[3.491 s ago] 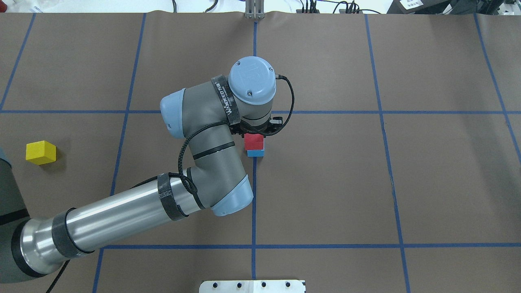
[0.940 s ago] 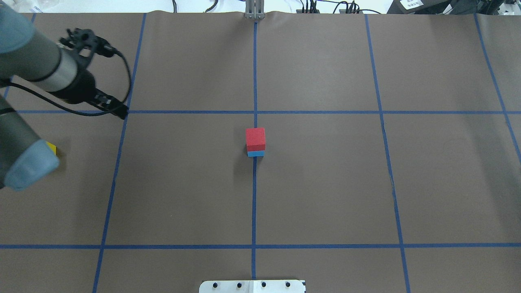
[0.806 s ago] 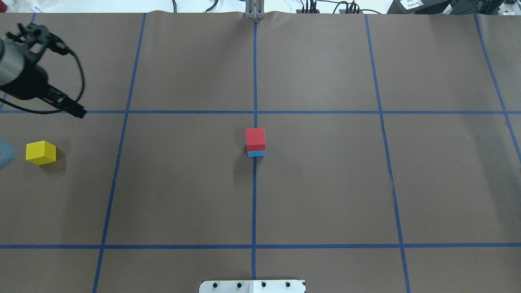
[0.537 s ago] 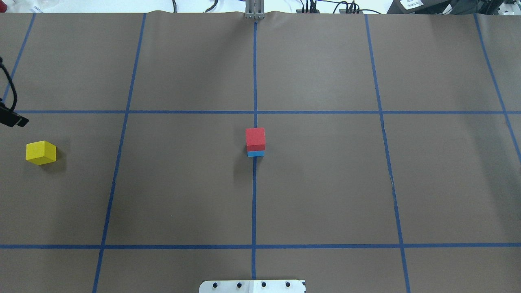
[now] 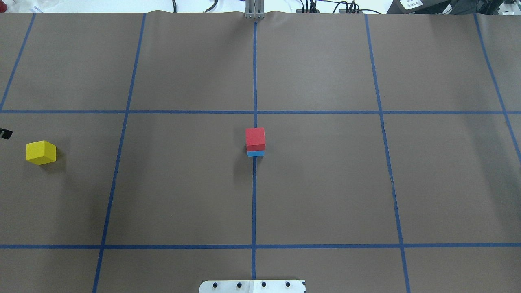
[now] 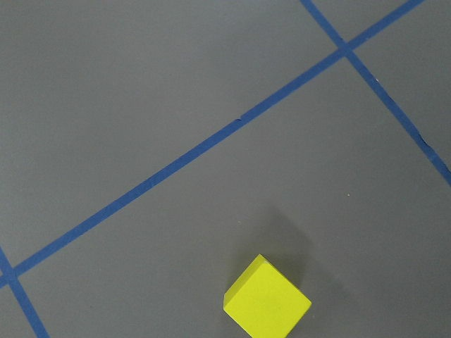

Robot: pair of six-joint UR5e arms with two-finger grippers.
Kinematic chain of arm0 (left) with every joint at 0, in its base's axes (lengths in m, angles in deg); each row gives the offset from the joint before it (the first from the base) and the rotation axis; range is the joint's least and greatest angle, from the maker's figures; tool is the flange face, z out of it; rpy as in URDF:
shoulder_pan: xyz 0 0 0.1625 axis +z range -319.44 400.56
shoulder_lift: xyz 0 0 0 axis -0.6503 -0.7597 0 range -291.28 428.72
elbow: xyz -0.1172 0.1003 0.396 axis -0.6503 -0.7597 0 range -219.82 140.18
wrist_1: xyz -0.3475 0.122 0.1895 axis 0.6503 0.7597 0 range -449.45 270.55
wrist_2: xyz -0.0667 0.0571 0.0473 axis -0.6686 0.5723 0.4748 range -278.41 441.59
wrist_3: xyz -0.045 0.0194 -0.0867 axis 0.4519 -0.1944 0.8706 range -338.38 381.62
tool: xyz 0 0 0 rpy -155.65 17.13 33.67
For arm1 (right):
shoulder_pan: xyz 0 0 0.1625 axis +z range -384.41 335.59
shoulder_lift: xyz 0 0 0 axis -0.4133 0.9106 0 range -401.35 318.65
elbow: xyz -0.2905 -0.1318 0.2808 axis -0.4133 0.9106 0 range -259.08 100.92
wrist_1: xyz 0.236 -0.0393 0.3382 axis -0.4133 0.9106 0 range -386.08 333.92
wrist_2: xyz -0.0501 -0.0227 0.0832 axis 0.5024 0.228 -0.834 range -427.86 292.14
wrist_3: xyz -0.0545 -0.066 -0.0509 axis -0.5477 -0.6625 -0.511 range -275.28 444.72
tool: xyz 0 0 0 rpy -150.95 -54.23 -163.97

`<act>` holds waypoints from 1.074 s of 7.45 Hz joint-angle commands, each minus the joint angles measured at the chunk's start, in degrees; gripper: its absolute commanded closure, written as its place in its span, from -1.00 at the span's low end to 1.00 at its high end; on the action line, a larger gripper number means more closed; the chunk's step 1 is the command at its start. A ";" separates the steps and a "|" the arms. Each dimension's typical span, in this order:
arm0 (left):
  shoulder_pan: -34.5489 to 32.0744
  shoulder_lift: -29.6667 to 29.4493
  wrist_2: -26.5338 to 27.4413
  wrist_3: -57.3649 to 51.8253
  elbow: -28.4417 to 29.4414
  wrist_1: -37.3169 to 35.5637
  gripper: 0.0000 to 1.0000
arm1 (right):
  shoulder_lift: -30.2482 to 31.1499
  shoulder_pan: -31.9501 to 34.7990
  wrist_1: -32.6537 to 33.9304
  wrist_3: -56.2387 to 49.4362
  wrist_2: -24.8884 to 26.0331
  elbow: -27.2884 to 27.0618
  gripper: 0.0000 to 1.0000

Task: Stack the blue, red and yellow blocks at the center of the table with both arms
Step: 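Lower the left gripper onto the yellow cube and grasp it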

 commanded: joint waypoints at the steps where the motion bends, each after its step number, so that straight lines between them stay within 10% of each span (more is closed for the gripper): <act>1: 2.19 1.26 3.23 20.31 0.33 4.47 -0.99 | 0.05 0.00 0.00 -0.01 0.04 -0.08 -1.00; 3: 14.81 1.00 17.17 35.37 -0.38 4.84 -0.99 | 0.05 0.00 0.00 -0.09 0.04 -0.25 -1.00; 8: 17.32 0.73 17.41 34.54 4.19 5.36 -0.99 | 0.32 0.00 0.00 -0.27 0.04 -1.39 -1.00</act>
